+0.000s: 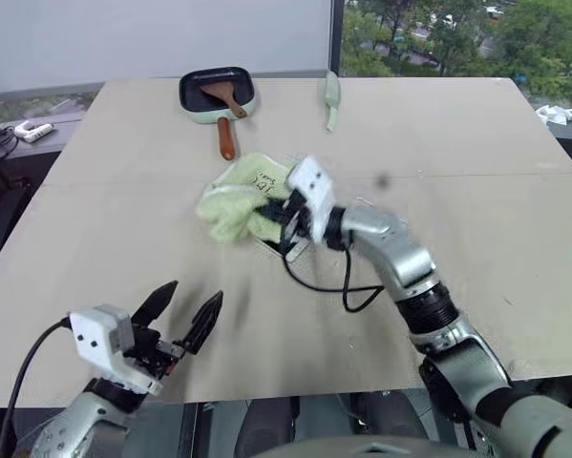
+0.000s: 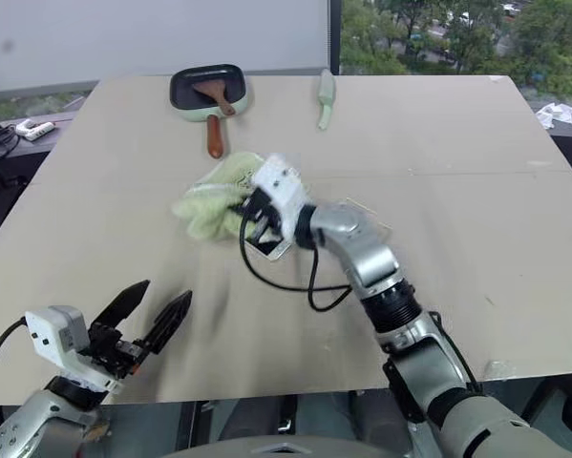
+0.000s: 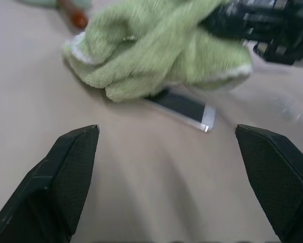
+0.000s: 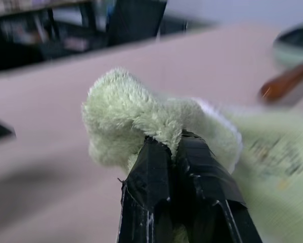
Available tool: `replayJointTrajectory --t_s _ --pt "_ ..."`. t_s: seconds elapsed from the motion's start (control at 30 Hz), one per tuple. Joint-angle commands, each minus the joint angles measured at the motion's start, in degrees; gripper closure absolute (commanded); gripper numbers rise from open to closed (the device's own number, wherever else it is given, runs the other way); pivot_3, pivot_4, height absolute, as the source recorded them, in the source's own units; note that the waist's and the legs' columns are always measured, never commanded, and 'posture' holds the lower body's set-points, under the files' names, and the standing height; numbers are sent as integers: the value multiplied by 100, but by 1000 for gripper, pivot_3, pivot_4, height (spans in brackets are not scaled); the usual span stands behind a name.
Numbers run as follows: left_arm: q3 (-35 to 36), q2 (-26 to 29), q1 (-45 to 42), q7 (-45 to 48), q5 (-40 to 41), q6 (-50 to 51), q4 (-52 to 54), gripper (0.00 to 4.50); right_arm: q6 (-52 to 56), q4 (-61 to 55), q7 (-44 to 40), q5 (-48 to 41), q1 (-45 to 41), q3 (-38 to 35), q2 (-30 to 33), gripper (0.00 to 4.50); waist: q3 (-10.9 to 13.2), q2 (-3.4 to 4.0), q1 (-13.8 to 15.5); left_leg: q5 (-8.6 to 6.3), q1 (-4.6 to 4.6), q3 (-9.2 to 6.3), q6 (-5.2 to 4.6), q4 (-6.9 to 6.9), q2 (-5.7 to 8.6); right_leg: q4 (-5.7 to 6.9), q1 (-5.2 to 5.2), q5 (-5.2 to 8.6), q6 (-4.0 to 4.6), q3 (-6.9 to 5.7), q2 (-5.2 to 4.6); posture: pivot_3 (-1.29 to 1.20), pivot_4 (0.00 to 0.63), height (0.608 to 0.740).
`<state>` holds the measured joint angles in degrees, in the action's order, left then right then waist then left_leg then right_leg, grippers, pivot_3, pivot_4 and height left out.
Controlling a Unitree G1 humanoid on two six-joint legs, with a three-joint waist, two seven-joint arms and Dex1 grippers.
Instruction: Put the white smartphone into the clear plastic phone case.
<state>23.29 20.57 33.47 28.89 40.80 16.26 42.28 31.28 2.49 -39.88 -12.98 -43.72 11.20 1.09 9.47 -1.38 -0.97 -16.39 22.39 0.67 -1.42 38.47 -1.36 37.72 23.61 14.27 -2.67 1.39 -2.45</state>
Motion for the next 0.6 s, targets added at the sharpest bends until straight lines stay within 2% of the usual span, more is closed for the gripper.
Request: replayJointTrajectory --t_s 0.03,0.2,0.3,0.37,0.47,0.6 --pt "15 238 -302 -92 295 151 363 0 211 -294 -19 -535 -153 -824 441 4467 -1 -1 2 0 1 -1 0 0 1 -1 0 -1 -1 0 0 0 150 740" --pt "-293 678 -805 18 455 452 440 0 491 -415 94 -1149 -174 -1816 1176 4467 3 6 6 0 21 -11 0 0 9 -5 7 -3 -4 -13 -11 0 150 740" --pt "-636 1012 -1401 122 526 679 435 0 579 -166 397 -1655 -345 -2958 1820 4467 17 28 34 0 25 -13 0 -3 9 -5 8 -3 -5 -15 -9 0 150 740" --pt "-776 1094 -1767 57 636 811 420 0 505 163 700 -1786 -488 -3489 2207 4467 21 35 36 1 31 -18 -1 0 14 -6 8 -3 -5 -22 -11 0 150 740" --pt "-880 1142 -2048 1 712 930 417 0 402 507 969 -1794 -565 -3806 2590 4467 21 35 -7 1 31 -13 -2 0 15 -8 7 -3 -6 -17 -11 0 150 740" --pt "-1030 1187 -2527 -110 905 1113 422 0 114 1146 1296 -1961 -579 -4651 3239 4467 24 41 -13 1 25 -2 -2 -4 8 -6 9 -3 -6 -2 2 0 150 740"
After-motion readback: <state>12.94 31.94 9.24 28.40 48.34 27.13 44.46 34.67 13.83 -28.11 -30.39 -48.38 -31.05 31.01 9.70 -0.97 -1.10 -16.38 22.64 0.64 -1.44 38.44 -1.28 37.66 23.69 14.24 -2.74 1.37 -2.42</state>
